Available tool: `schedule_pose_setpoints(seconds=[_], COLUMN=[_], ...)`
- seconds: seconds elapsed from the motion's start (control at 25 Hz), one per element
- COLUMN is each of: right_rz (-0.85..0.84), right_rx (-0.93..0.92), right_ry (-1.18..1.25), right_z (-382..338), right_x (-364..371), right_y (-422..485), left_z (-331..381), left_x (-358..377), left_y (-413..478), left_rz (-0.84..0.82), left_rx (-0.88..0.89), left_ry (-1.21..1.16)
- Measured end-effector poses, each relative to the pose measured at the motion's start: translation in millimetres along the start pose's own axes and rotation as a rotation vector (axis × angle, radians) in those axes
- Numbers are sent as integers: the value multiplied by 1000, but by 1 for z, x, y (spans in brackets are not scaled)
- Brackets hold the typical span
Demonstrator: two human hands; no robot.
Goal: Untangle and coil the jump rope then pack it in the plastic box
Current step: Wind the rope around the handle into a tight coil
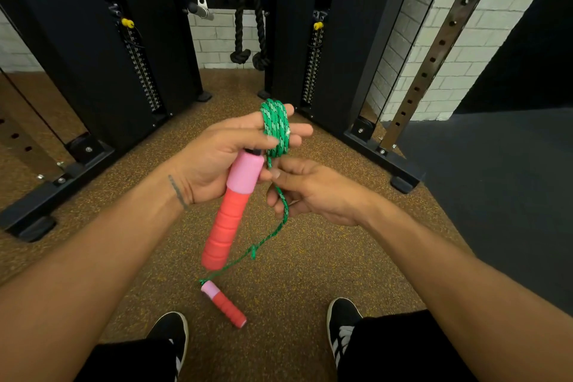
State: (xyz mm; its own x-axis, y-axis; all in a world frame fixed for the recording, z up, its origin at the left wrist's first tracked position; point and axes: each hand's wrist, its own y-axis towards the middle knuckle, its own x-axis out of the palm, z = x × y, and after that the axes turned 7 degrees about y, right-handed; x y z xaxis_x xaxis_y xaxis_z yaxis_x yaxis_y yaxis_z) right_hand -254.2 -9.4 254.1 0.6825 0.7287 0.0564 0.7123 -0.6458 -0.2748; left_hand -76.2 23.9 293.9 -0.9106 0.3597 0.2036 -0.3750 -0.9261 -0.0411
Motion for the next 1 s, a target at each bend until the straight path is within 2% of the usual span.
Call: schedule_pose_setpoints(seconds=[0.16, 0.28, 0.52, 0.68, 1.0], right_rz=[-69, -63, 45, 57, 224], right_rx=[13, -43, -191, -244, -335], right_ry=[-122, -138, -152, -149, -103], right_z=[-17, -28, -34, -35, -39], right_x=[0, -4, -8, -13, -24], right_y=[-10, -19, -27, -30, -28], left_z=[-4, -3, -1, -2, -6], left_x=[-7, -11, -13, -14, -12], left_y=[3, 1, -3, -2, 0], left_rz=[50, 37, -30, 3, -47], left_rx=[-6, -16, -51, -46, -106], left_ry=[223, 371, 424, 454, 530])
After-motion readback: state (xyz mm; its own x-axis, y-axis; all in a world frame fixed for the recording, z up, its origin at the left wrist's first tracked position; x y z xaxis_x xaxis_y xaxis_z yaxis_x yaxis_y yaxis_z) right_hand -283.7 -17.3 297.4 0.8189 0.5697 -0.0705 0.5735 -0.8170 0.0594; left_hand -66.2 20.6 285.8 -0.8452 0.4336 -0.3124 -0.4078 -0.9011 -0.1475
